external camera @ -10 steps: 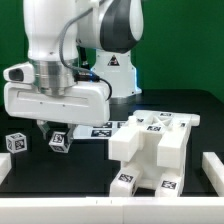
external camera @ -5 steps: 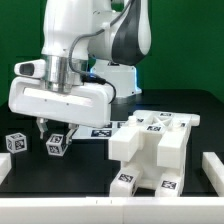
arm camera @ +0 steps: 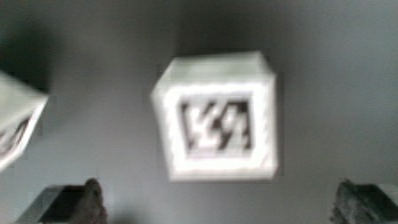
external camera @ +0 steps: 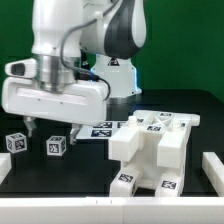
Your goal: Assemble chair
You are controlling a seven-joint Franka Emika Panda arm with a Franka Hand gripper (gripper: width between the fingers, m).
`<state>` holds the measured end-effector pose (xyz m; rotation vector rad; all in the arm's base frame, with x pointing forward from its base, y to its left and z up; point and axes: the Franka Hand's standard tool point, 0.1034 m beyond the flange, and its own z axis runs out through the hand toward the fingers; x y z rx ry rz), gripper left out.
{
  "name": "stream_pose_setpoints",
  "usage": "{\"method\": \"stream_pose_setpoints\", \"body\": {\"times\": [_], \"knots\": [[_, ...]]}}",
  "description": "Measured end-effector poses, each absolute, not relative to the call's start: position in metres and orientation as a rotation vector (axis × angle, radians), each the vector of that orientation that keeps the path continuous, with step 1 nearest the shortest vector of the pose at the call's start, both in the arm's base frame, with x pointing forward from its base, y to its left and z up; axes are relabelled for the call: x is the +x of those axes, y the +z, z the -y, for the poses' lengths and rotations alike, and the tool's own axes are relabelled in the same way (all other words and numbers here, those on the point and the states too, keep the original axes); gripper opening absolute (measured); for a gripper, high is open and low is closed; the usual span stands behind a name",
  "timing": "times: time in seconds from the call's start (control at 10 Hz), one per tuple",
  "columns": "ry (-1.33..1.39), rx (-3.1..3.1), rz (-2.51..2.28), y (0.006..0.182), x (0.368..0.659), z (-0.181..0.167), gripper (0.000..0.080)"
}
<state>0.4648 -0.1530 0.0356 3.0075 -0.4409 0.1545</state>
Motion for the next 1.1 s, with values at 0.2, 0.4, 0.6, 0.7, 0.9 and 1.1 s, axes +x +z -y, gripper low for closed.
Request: {"method": "stream_pose_setpoints", "body": {"times": [0.2,0.4,0.6,0.7,0.9,1.1], "knots": [[-0.113,3.088,0.437,0.047,0.476,0.163,0.0649],[-0.305,3.111,0.429,0.055,0.497,0.173,0.0649],[-0.41,3.132,0.249,0.058,0.506,0.162,0.0649],[-0.439,3.142,0.196,0.055,0.505,0.159,0.0649],[-0.637,3.15,0.175,0.049,0.497,0.153,0.0649],[-0.846,3.125,0.178,0.048,0.492,0.15,0.0649]]}}
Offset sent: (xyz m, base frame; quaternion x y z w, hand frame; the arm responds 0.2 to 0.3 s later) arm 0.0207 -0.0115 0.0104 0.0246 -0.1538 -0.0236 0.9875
